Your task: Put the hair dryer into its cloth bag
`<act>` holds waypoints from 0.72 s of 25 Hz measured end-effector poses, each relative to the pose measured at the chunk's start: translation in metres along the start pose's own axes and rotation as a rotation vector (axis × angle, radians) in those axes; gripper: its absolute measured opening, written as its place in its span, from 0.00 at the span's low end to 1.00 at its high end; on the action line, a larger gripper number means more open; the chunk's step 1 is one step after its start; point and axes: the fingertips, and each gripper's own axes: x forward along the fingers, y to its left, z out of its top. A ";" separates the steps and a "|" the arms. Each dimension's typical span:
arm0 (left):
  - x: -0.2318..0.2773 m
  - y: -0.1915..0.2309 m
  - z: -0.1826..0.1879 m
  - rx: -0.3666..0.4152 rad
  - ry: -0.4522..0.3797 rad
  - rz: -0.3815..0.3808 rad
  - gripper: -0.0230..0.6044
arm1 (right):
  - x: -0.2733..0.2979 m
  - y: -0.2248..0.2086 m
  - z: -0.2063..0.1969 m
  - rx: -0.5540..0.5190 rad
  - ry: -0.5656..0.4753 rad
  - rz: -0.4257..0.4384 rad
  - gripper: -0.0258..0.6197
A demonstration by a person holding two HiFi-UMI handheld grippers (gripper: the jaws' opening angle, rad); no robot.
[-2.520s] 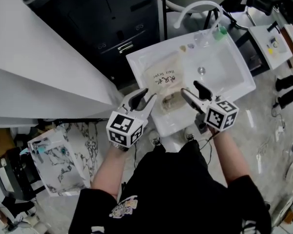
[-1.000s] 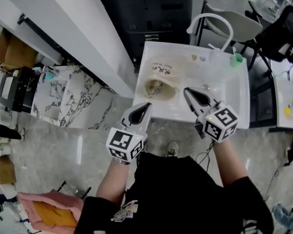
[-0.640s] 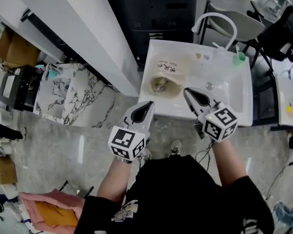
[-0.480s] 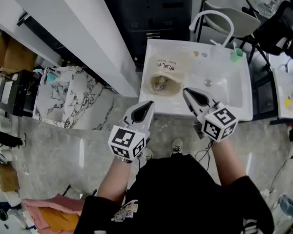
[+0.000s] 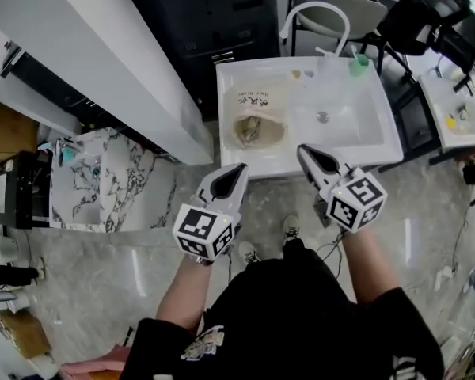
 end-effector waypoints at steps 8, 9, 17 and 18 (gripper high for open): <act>-0.019 0.001 -0.017 -0.006 0.021 -0.050 0.04 | -0.006 0.022 -0.018 0.012 0.006 -0.052 0.04; -0.021 0.002 -0.018 -0.007 0.022 -0.052 0.04 | -0.006 0.024 -0.019 0.011 0.006 -0.054 0.04; -0.034 0.001 -0.019 -0.008 0.020 -0.070 0.04 | -0.009 0.039 -0.021 0.007 0.000 -0.068 0.04; -0.034 0.000 -0.019 -0.007 0.019 -0.071 0.04 | -0.010 0.040 -0.021 0.007 0.000 -0.069 0.04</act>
